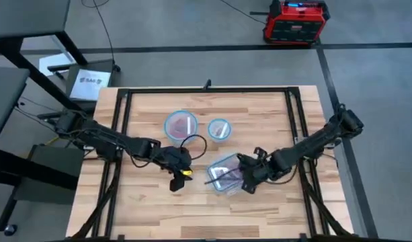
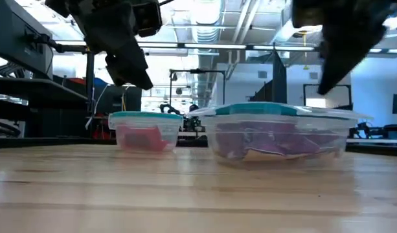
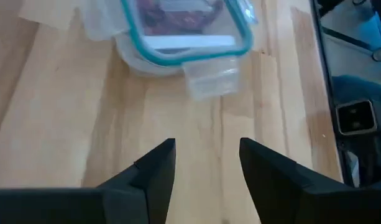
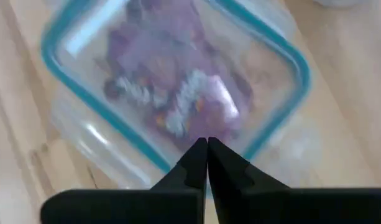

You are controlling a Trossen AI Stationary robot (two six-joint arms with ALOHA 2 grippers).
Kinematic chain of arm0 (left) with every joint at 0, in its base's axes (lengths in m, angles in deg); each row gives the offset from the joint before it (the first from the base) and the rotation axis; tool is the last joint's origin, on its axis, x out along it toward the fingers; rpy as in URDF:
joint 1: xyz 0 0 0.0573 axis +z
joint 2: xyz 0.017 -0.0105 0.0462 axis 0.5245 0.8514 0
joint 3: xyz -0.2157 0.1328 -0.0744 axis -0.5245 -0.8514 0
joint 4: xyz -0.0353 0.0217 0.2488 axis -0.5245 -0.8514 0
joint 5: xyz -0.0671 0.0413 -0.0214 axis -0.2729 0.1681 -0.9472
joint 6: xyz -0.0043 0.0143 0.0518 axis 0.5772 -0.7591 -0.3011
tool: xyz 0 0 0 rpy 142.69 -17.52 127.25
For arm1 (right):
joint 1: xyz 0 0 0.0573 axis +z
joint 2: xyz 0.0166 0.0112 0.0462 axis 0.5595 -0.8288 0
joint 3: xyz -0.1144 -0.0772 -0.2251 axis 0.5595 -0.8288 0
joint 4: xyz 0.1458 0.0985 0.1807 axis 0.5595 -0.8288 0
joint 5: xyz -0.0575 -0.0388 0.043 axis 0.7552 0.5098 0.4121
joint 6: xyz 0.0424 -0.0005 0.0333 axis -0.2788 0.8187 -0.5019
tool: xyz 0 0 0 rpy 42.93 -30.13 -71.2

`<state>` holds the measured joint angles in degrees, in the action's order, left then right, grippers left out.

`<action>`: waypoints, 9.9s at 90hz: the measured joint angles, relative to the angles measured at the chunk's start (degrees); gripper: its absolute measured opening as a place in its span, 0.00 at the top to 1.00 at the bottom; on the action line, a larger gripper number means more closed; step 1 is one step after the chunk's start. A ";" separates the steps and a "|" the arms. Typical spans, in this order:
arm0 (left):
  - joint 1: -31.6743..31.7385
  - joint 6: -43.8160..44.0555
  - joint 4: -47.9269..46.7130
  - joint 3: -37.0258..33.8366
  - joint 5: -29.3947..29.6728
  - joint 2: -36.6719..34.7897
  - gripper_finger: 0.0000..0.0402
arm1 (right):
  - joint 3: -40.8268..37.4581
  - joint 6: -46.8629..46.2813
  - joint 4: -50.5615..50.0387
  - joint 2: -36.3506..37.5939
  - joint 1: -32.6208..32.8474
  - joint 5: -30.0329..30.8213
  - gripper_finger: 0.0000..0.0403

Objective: Sort candy
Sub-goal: Close the center transparent bin with the lid

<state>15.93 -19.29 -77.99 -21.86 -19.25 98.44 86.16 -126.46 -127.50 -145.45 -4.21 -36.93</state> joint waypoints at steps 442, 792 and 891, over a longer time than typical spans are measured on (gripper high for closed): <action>-15.90 21.15 -5.27 -1.35 1.33 -1.52 0.59 | -2.79 20.96 40.15 -9.93 3.04 28.32 1.00; -0.31 1.19 6.24 -1.43 2.53 4.63 0.59 | 0.98 -26.15 -12.76 -1.43 0.36 20.12 1.00; 6.16 3.77 21.12 -1.43 1.38 13.68 0.59 | -31.05 -13.64 49.20 0.22 -0.77 2.94 1.00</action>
<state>22.10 -15.52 -56.86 -23.29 -17.88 112.12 55.11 -140.10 -78.30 -145.23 -4.98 -33.98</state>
